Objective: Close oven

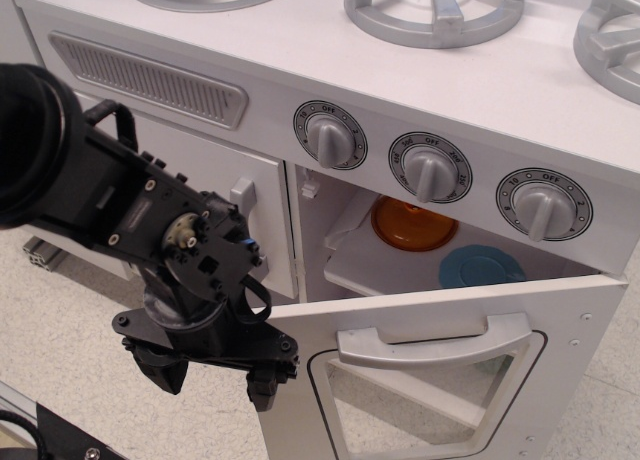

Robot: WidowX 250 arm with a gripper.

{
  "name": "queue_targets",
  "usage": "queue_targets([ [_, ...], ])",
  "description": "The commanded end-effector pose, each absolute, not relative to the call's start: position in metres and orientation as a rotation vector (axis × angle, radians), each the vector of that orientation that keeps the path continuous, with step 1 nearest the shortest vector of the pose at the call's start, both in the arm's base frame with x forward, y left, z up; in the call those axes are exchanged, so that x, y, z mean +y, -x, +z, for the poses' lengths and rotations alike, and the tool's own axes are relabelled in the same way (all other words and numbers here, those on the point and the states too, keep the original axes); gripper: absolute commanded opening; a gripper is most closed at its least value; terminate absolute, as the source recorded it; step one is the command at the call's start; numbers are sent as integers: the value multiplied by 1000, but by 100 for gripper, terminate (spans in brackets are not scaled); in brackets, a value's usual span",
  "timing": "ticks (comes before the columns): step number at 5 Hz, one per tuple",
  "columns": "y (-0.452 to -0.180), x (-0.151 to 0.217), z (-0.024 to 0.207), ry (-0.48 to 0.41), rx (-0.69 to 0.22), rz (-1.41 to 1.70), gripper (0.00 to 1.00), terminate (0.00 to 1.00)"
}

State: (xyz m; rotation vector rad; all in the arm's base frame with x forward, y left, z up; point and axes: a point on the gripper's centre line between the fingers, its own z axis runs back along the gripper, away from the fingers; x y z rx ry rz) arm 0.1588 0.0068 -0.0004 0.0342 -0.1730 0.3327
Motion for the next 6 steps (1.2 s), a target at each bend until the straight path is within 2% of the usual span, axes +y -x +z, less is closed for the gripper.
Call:
queue_targets([
  [1, -159, 7, 0, -34, -173, 333, 100, 0],
  [2, -165, -9, -4, -18, -178, 255, 100, 0],
  [4, -175, -50, -8, 2, -178, 305, 100, 0],
  [5, -193, -74, -10, 27, -172, 362, 100, 0],
  [6, -208, -83, -14, 33, -184, 418, 100, 0],
])
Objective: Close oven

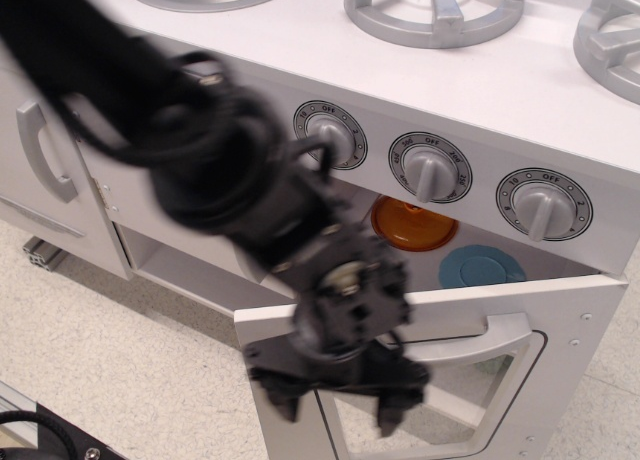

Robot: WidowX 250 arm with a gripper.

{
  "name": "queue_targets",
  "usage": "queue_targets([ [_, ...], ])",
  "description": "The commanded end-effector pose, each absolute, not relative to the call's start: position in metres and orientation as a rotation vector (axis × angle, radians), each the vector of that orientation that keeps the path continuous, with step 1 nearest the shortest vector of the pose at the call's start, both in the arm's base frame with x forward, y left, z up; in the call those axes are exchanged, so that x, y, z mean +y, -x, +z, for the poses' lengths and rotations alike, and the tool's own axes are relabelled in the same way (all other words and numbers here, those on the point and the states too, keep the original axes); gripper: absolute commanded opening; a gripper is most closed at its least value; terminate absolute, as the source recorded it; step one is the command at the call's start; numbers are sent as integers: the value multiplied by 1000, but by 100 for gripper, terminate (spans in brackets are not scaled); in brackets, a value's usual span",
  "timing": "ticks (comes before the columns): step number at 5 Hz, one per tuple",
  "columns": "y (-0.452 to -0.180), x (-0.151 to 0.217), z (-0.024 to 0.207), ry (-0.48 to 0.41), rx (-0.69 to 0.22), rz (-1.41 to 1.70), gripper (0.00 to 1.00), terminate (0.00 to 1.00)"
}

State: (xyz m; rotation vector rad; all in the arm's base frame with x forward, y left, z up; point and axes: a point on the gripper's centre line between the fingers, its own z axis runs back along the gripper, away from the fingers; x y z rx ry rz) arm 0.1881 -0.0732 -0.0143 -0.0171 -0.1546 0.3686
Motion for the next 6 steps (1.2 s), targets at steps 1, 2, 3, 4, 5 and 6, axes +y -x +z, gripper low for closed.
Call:
queue_targets([
  [1, -218, -87, -23, 14, -200, 438, 100, 0],
  [2, -228, -86, -27, 13, -202, 473, 100, 0],
  [3, -239, -81, -27, 14, -215, 497, 100, 0],
  [4, -251, -75, -30, 17, -209, 530, 100, 0],
  [5, -262, -69, -29, 31, -222, 561, 100, 0],
  [6, -270, -66, -28, 44, -237, 582, 100, 0],
])
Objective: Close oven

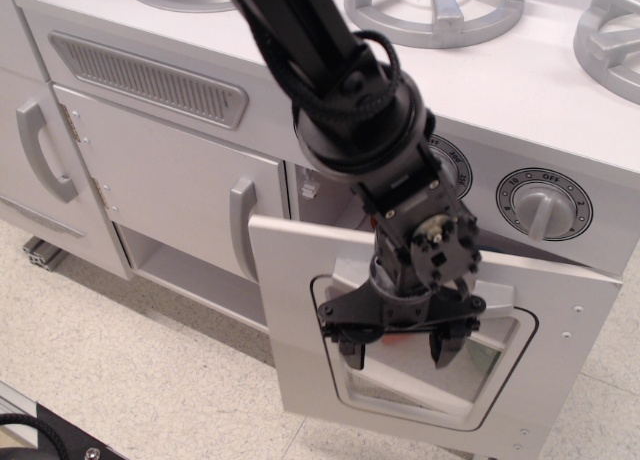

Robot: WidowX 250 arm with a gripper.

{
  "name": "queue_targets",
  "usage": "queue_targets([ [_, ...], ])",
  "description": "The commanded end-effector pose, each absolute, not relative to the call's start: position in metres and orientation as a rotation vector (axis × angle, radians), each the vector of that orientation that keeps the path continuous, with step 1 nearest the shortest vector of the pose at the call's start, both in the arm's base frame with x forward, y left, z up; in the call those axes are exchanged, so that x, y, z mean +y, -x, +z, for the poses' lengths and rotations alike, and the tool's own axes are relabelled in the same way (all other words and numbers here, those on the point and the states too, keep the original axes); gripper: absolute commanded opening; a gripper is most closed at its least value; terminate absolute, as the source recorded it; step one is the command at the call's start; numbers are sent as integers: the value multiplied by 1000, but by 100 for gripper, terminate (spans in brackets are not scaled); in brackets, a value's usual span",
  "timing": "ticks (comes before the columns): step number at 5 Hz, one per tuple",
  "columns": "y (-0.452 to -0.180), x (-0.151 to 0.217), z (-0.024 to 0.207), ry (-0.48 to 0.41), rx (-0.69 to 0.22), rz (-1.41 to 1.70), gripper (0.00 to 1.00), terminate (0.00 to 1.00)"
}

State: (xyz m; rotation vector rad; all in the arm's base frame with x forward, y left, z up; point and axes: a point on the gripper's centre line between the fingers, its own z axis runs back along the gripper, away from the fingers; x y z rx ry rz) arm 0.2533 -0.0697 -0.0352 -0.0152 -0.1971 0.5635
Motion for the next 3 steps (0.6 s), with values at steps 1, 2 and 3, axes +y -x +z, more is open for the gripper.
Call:
queue_targets([
  [1, -277, -63, -27, 70, -255, 624, 100, 0],
  [2, -285, -61, -25, 87, -266, 662, 100, 0],
  [3, -288, -62, -23, 90, -285, 670, 100, 0],
])
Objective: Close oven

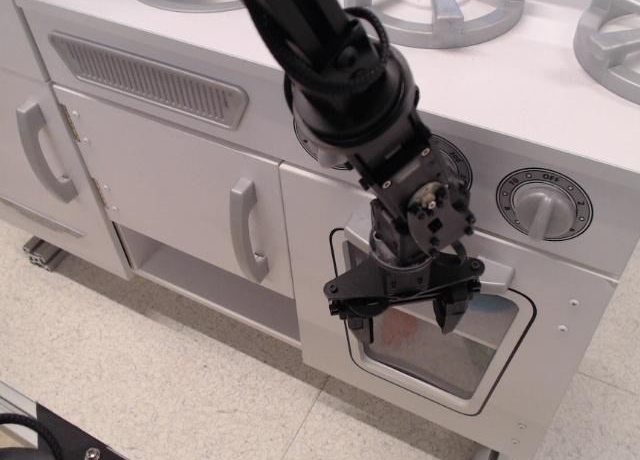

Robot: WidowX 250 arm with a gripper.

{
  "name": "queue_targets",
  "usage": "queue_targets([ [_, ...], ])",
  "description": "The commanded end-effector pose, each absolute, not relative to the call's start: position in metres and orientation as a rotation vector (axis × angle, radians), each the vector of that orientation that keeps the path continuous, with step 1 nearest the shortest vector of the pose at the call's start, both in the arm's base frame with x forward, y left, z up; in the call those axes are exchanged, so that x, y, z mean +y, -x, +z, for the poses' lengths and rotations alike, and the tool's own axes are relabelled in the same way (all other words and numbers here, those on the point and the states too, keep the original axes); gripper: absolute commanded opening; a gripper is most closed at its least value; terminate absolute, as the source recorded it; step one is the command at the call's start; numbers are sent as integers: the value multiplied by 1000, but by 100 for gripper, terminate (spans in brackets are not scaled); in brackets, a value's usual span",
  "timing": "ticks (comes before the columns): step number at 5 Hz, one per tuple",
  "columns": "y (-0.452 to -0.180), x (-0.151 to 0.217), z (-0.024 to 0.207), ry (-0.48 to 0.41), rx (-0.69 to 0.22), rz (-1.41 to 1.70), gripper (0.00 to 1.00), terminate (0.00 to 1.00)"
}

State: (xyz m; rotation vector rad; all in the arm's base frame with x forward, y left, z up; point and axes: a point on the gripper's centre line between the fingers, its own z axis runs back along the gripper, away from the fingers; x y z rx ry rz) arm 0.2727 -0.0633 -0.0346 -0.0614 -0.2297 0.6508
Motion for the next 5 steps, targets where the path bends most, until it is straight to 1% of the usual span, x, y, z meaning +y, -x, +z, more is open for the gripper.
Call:
queue_targets([
  [1, -283, -60, -22, 83, -274, 656, 100, 0],
  [2, -263, -55, -15, 66, -233, 619, 100, 0],
  [3, -253, -49, -6, 63, -231, 595, 100, 0],
  [4, -253, -49, -6, 63, -231, 595, 100, 0],
  [5, -253, -49, -6, 63, -231, 595, 100, 100],
])
